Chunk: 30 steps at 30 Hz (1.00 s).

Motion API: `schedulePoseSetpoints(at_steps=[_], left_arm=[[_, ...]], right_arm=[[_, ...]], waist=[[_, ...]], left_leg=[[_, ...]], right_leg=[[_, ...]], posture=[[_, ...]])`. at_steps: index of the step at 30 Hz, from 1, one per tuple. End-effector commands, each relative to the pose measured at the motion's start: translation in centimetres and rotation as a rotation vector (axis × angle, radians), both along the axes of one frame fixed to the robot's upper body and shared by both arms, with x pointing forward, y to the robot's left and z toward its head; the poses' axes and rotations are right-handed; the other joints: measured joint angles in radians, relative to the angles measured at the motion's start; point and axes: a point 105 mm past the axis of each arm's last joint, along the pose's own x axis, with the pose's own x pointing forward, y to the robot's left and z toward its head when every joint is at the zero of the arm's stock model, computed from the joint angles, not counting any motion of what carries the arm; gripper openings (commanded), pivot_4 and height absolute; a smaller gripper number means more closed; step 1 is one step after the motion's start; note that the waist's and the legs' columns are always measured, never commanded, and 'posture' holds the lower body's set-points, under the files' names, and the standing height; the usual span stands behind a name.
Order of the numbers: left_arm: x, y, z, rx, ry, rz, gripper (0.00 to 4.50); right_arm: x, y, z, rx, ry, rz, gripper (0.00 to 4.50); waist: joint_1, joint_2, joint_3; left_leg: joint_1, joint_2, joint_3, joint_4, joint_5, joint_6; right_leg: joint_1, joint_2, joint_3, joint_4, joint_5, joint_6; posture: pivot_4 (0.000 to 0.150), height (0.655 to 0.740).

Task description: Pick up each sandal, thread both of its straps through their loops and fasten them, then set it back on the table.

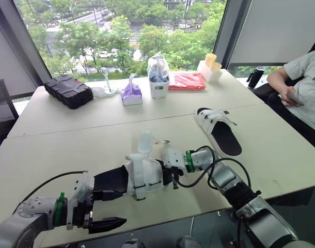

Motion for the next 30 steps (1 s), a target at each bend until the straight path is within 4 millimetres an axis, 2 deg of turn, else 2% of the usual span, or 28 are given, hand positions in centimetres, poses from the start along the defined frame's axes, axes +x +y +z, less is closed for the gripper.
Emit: schedulePoseSetpoints(at_steps=[1,11,21,30], left_arm=[[0.0,-1.3,0.1,-0.002,-0.042,-0.054,4.45],[0.9,-2.5,-0.9,-0.003,-0.092,-0.069,4.45],[0.8,-4.1,-1.8,-0.023,-0.116,-0.091,4.45],[1.6,-4.7,-2.7,-0.037,-0.133,-0.065,4.45]], right_arm=[[0.6,-2.2,-2.9,-0.118,0.063,-0.088,0.00],[0.5,-2.3,-2.9,-0.118,0.066,-0.091,0.00],[0.5,-2.2,-2.9,-0.115,0.067,-0.092,0.00],[0.5,-2.3,-2.8,-0.115,0.064,-0.095,0.00]], waist=[[0.000,0.000,0.000],[0.001,0.000,0.000],[0.001,0.000,0.000],[0.002,0.000,0.000]], left_leg=[[0.000,0.000,0.000,0.000,0.000,0.000],[0.000,0.000,0.000,0.000,0.000,0.000],[0.000,0.000,0.000,0.000,0.000,0.000],[0.000,0.000,0.000,0.000,0.000,0.000]], right_leg=[[0.000,0.000,0.000,0.000,0.000,0.000],[0.000,0.000,0.000,0.000,0.001,-0.001],[0.000,0.000,-0.001,0.000,0.001,-0.001],[0.000,0.000,-0.001,0.000,0.001,-0.001]], posture=[[0.150,0.7400],[0.150,0.7400],[0.150,0.7400],[0.150,0.7400]])
